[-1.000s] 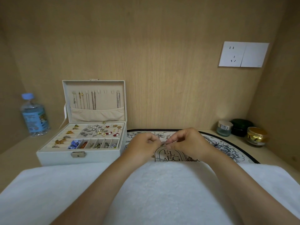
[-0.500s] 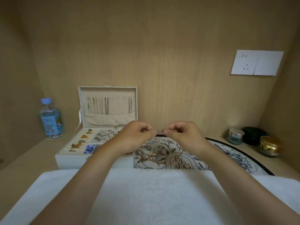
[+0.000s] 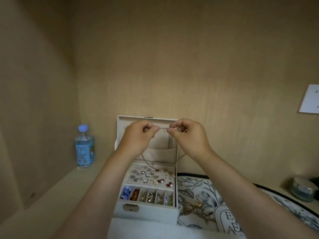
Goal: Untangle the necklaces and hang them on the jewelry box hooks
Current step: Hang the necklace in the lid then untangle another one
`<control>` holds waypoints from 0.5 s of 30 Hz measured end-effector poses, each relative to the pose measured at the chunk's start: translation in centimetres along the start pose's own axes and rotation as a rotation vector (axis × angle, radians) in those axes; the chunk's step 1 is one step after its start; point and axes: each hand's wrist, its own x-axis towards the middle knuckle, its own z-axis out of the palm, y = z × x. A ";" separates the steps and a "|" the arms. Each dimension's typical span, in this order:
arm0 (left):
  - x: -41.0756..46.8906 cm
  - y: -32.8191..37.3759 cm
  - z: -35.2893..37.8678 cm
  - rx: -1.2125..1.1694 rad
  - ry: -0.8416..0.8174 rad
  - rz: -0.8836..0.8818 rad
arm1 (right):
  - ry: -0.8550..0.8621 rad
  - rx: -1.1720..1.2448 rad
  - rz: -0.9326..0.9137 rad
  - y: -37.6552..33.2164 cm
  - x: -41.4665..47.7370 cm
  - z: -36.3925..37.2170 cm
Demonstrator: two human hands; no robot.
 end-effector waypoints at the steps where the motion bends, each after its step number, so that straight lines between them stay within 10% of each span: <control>1: 0.6 -0.4 0.0 0.006 0.031 -0.006 | 0.019 -0.040 0.001 0.1 0.6 0.8; 15: 4.9 -5.2 1.2 0.178 0.248 -0.224 | 0.155 -0.527 0.052 2.2 4.4 8.4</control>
